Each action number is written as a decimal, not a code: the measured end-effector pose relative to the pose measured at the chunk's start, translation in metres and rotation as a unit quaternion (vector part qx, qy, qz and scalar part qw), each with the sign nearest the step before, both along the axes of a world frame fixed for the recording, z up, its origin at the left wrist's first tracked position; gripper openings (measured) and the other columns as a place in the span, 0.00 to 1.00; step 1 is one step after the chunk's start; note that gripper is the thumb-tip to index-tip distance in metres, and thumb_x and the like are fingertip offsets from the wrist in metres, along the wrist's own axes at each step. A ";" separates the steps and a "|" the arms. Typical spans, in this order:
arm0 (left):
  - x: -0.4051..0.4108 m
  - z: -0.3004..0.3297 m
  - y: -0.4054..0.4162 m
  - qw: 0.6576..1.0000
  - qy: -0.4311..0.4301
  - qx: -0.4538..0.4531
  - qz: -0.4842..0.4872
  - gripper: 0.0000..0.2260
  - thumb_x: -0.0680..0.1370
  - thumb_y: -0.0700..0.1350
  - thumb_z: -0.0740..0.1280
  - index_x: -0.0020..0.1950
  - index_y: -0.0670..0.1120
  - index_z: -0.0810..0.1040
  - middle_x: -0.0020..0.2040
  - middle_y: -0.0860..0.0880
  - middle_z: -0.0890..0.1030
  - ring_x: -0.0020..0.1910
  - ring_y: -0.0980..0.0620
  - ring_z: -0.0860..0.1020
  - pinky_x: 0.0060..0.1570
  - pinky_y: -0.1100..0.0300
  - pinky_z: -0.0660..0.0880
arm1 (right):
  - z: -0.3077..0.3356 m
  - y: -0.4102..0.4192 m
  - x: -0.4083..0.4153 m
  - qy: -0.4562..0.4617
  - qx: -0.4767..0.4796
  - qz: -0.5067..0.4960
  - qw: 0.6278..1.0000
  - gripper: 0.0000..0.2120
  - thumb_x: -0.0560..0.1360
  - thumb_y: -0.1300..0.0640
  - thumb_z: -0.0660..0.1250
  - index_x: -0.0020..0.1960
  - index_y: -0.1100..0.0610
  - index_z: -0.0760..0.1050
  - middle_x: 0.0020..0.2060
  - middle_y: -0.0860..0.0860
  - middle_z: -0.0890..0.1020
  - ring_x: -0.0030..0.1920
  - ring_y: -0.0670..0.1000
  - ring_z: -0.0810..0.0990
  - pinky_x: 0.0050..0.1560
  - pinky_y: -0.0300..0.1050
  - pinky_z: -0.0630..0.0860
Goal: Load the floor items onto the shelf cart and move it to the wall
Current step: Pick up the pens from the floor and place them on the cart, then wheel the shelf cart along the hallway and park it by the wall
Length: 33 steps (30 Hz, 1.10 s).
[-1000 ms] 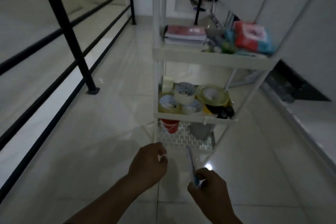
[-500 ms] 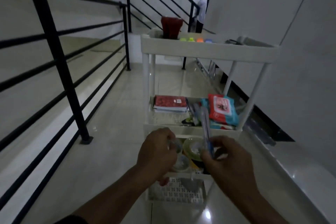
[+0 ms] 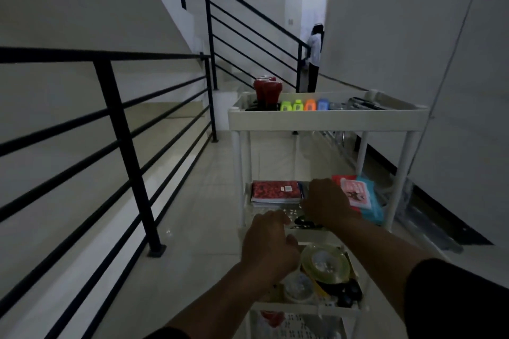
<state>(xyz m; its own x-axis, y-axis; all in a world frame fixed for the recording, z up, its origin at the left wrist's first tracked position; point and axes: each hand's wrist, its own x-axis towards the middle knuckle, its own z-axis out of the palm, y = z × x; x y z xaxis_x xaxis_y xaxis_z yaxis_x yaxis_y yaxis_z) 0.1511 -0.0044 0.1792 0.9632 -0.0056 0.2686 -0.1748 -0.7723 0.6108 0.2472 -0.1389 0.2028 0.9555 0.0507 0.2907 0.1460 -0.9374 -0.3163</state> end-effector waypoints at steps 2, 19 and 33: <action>-0.001 0.001 0.002 1.000 0.002 0.004 0.001 0.17 0.76 0.46 0.65 0.65 0.49 0.74 0.62 0.50 0.75 0.64 0.52 0.71 0.60 0.62 0.69 | 0.000 -0.004 -0.004 0.002 0.011 -0.001 1.000 0.08 0.74 0.53 0.68 0.48 0.57 0.76 0.45 0.54 0.82 0.44 0.51 0.80 0.50 0.47 0.79; -0.081 0.024 0.006 0.999 -0.018 -0.035 0.024 0.07 0.73 0.43 0.65 0.40 0.47 0.82 0.40 0.51 0.83 0.40 0.53 0.81 0.44 0.51 0.81 | 0.005 -0.067 -0.136 -0.087 0.103 0.016 0.991 0.10 0.74 0.56 0.66 0.38 0.59 0.81 0.35 0.52 0.80 0.35 0.50 0.79 0.34 0.38 0.73; -0.180 0.001 0.037 0.970 0.011 -0.231 0.079 0.15 0.74 0.42 0.69 0.61 0.47 0.76 0.54 0.49 0.80 0.50 0.51 0.77 0.44 0.60 0.72 | -0.017 -0.118 -0.243 -0.024 0.425 -0.024 0.905 0.24 0.77 0.63 0.58 0.72 0.54 0.64 0.61 0.54 0.73 0.53 0.53 0.76 0.54 0.58 0.78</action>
